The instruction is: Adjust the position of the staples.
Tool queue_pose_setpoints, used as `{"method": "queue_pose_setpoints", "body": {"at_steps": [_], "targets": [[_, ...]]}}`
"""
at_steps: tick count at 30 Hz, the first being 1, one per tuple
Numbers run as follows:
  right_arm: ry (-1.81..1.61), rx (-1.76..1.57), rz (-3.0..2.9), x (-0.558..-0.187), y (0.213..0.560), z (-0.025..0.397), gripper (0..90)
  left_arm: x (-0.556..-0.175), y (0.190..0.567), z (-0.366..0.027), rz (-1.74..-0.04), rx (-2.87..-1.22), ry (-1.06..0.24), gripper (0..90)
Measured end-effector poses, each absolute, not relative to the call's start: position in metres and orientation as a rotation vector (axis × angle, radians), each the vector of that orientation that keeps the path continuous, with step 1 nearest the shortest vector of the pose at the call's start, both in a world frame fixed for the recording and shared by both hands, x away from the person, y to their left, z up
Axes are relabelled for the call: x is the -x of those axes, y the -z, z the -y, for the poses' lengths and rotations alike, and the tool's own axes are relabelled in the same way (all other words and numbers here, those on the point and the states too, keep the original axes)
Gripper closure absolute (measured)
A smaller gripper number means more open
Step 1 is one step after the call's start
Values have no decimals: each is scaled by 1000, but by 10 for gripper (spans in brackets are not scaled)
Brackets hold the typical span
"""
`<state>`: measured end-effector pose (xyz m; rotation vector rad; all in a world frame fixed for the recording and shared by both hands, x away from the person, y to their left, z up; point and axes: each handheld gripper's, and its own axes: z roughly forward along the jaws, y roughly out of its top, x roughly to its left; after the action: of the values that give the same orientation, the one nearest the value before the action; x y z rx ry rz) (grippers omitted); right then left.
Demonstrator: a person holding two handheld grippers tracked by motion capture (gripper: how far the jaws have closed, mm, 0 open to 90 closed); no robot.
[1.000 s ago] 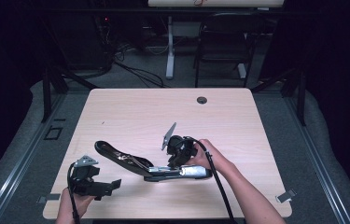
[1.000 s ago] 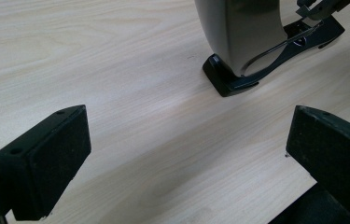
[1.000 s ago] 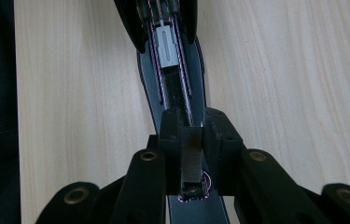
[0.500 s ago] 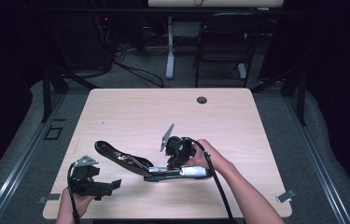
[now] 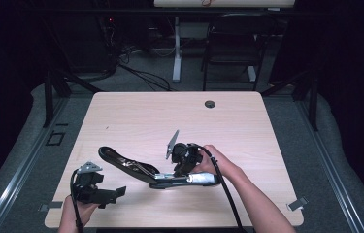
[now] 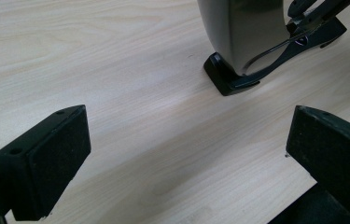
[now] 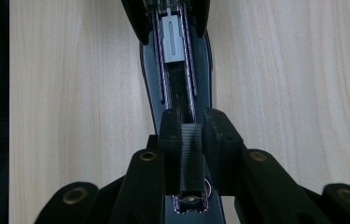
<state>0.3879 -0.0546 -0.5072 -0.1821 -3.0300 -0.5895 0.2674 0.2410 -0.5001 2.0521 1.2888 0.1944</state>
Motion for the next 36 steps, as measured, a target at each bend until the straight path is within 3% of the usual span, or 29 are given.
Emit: {"method": "queue_pose_setpoints", "body": {"at_steps": [36], "targets": [[663, 127, 3031, -385, 505, 62, 777, -267, 500, -240, -1285, -2055, -194, 1]]}}
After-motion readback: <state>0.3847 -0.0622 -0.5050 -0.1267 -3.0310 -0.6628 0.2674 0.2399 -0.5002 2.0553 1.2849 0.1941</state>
